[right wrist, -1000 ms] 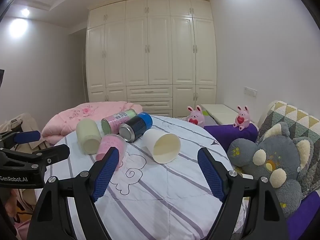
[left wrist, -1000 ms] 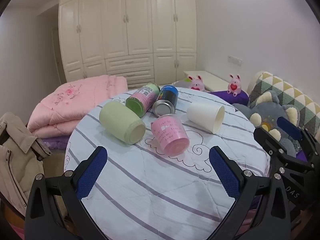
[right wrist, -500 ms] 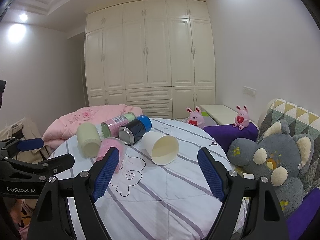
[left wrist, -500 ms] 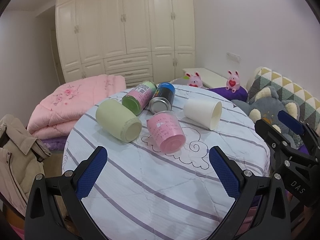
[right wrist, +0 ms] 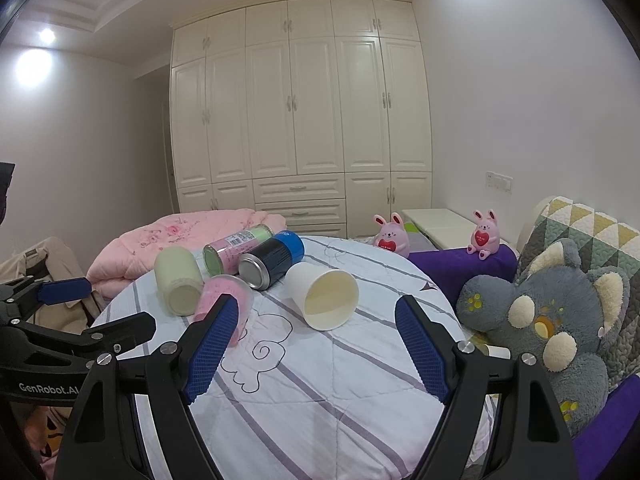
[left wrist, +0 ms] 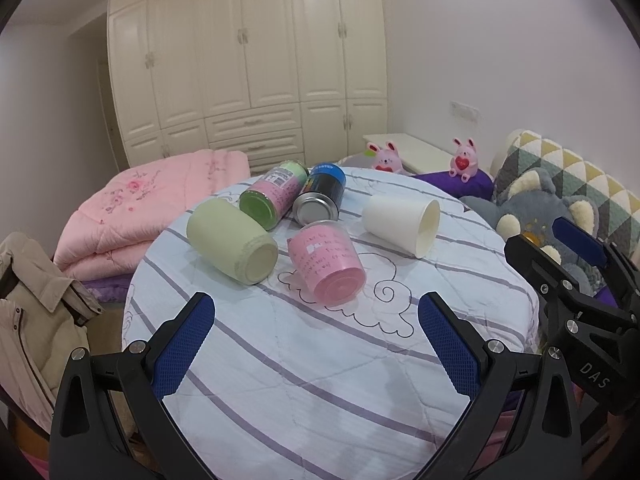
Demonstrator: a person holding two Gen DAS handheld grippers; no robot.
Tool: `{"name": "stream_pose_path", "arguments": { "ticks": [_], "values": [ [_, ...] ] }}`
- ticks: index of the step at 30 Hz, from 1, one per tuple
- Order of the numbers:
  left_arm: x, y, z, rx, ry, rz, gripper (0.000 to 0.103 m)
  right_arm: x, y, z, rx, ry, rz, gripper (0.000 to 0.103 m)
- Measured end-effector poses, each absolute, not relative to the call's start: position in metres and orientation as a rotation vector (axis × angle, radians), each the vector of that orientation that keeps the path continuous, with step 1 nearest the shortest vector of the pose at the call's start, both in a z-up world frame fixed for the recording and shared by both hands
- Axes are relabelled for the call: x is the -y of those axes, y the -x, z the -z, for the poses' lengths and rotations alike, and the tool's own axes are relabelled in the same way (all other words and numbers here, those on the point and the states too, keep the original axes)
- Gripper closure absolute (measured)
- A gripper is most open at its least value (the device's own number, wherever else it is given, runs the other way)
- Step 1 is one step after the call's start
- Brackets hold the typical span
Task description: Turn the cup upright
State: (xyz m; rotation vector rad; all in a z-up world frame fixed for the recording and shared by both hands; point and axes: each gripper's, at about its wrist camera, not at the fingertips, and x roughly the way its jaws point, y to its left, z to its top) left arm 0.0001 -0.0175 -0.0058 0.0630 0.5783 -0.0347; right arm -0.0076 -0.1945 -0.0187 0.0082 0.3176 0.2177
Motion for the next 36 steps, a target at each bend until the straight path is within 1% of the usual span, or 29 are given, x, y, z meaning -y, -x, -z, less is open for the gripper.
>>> {"name": "stream_pose_path", "arguments": {
  "ticks": [24,31,36],
  "values": [
    [0.012,-0.017,0.016,-0.618,-0.028,0.046,0.000,0.190,-0.005,0.024,-0.359,-0.001,-0.213,0.021],
    [0.004,-0.022,0.013,-0.620,-0.004,0.053,0.000,0.185,-0.012,0.027,-0.386,0.012,-0.227,0.021],
    [-0.003,-0.031,0.011,-0.635,0.019,0.052,0.000,0.180,-0.027,0.028,-0.446,0.054,-0.272,0.021]
  ]
}}
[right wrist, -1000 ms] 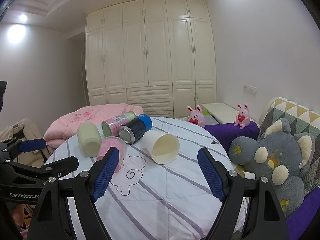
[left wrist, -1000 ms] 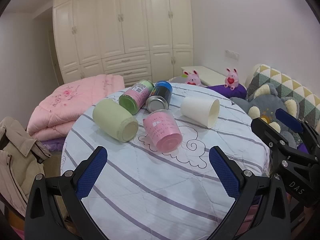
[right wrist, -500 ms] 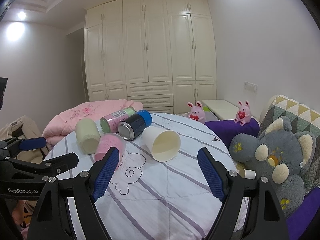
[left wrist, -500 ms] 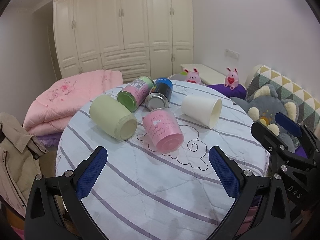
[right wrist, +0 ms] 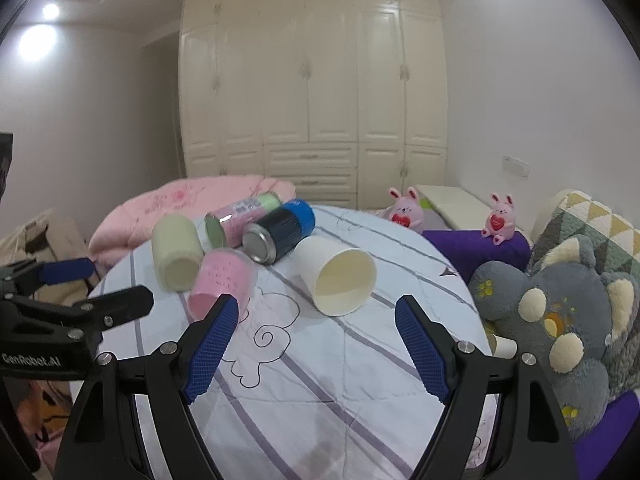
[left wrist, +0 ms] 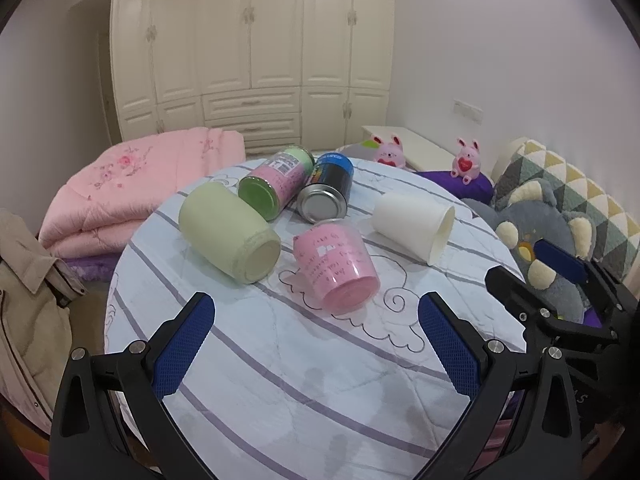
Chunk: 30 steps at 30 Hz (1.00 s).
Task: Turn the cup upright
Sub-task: 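Move the right gripper toward the white paper cup lying on its side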
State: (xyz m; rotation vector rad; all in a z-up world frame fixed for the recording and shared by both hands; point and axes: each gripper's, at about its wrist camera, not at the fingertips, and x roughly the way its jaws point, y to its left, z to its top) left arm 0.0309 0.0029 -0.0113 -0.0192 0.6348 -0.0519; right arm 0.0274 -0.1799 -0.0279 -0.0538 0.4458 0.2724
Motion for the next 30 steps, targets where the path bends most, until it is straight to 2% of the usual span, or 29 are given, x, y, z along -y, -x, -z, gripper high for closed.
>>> {"name": "stream_pose_path", "arguments": {
  "ticks": [13,30],
  "values": [
    [-0.019,-0.065,0.008,-0.660,0.070,0.015,0.000,0.177,-0.091,0.026,-0.549,0.057,-0.391,0.021],
    [-0.004,-0.105,0.027,-0.740,0.021,0.038,0.000,0.202,-0.168,0.061,-0.711,-0.039,-0.498,0.021]
  ]
}}
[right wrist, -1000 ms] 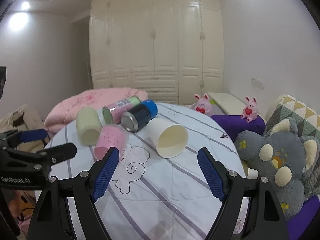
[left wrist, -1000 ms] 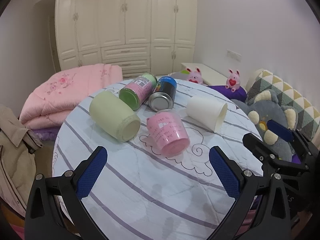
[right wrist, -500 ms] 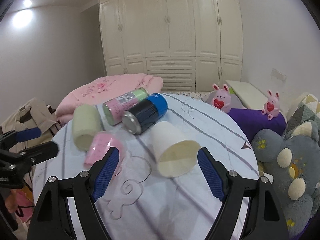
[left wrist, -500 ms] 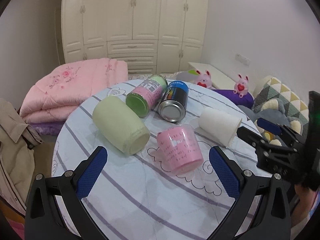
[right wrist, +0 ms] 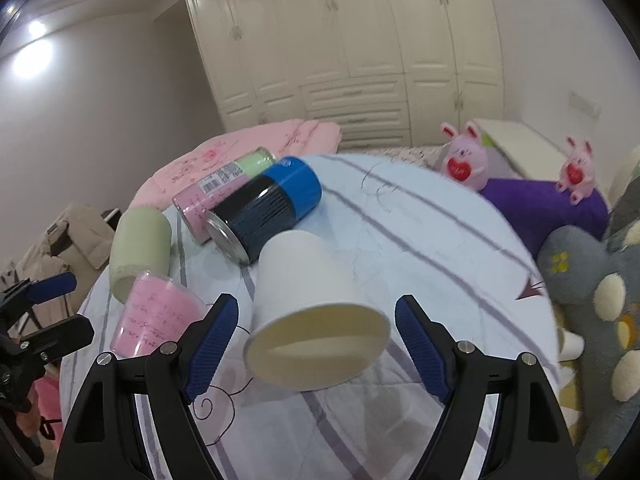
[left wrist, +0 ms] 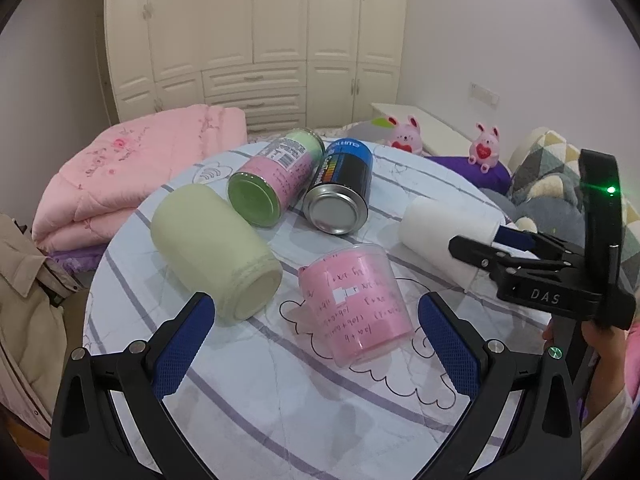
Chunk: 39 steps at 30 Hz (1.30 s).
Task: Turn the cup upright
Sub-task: 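Move the right gripper toward the white paper cup lying on its side, then close the right gripper on the white paper cup's rim and lift it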
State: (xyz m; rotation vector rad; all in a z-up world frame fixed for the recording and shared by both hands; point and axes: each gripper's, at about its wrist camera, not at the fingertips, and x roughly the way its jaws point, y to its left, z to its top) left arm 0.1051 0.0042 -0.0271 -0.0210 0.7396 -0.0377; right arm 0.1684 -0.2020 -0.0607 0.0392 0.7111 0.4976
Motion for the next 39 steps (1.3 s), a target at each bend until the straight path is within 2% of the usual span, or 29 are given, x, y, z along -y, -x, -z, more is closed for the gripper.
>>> {"name": "stream_pose_path", "arguments": {
  "ticks": [5,17,28,39],
  "values": [
    [-0.006,-0.111,0.031,-0.755,0.016,0.035,0.000,0.195,-0.178,0.074,-0.770,-0.012,-0.508,0.021],
    [-0.022,-0.103,0.025,-0.741,0.022,0.022,0.000,0.203,-0.175,0.067,-0.743,-0.048,-0.491,0.026],
    [-0.045,-0.070,0.005,-0.691,-0.013,0.038,0.000,0.201,-0.121,0.038,-0.658,-0.098,-0.585,0.026],
    [-0.092,-0.031,-0.012,-0.666,-0.011,0.086,0.000,0.122,-0.056,0.038,-0.687,0.056,-0.911,0.026]
  ]
}}
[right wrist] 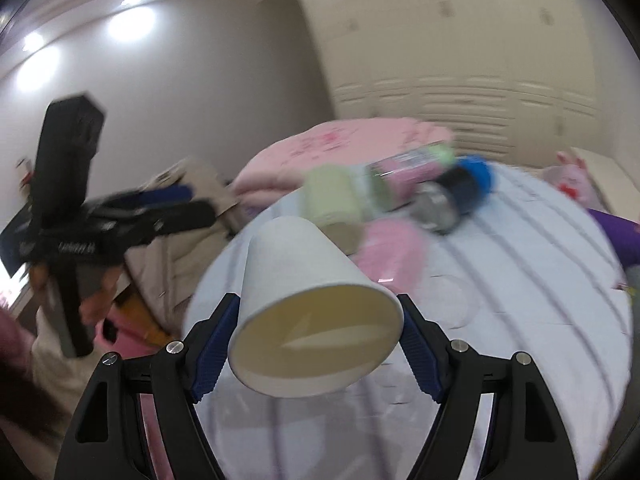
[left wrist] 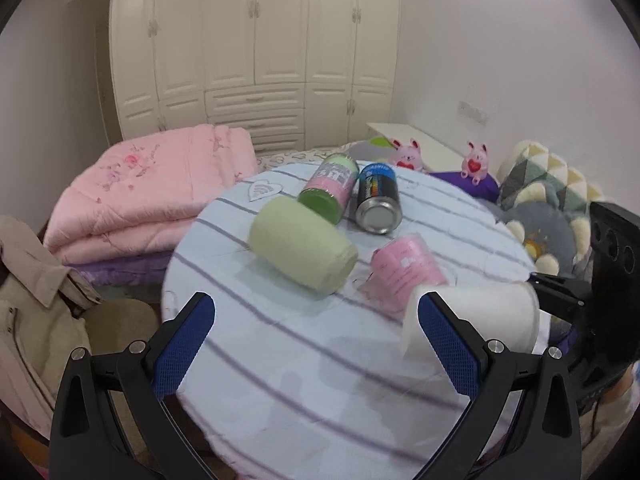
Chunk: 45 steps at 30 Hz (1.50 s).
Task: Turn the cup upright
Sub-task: 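Close the right gripper on the white paper cup's rim and lift it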
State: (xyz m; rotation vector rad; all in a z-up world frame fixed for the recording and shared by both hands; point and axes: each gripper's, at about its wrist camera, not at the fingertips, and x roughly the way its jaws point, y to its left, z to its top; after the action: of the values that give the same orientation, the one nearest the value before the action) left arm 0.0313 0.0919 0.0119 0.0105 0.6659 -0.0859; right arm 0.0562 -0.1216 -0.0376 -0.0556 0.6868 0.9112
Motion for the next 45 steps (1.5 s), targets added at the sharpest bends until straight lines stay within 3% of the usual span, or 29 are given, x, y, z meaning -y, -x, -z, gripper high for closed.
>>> {"name": "stream_pose_path", "arguments": {
  "ticks": [8,15,32,40,41,44,45],
  "values": [
    [-0.079,-0.024,0.013,-0.724,-0.177,0.146,0.000,0.072,-0.072,0.080,-0.818,0.246,-0.963,0.025],
    [-0.066,-0.029,0.021,-0.738,-0.250,0.300,0.000,0.072,-0.060,0.068,-0.759,0.296,-0.920,0.022],
    [0.005,-0.052,0.062,-0.820,-0.714,0.677,0.000,0.146,-0.031,0.056,-0.707,0.042,-0.622,0.022],
    [0.020,-0.070,0.068,-0.899,-0.697,0.722,0.000,0.159,-0.042,0.057,-0.699,-0.048,-0.563,0.022],
    [0.020,-0.074,0.068,-0.919,-0.671,0.715,0.001,0.160,-0.045,0.059,-0.704,-0.056,-0.555,0.022],
    [0.016,-0.085,0.065,-0.978,-0.548,0.662,0.018,0.162,-0.048,0.062,-0.714,-0.071,-0.525,0.022],
    [0.014,-0.088,0.065,-0.991,-0.507,0.643,0.018,0.162,-0.048,0.062,-0.712,-0.070,-0.520,0.022]
  ]
}}
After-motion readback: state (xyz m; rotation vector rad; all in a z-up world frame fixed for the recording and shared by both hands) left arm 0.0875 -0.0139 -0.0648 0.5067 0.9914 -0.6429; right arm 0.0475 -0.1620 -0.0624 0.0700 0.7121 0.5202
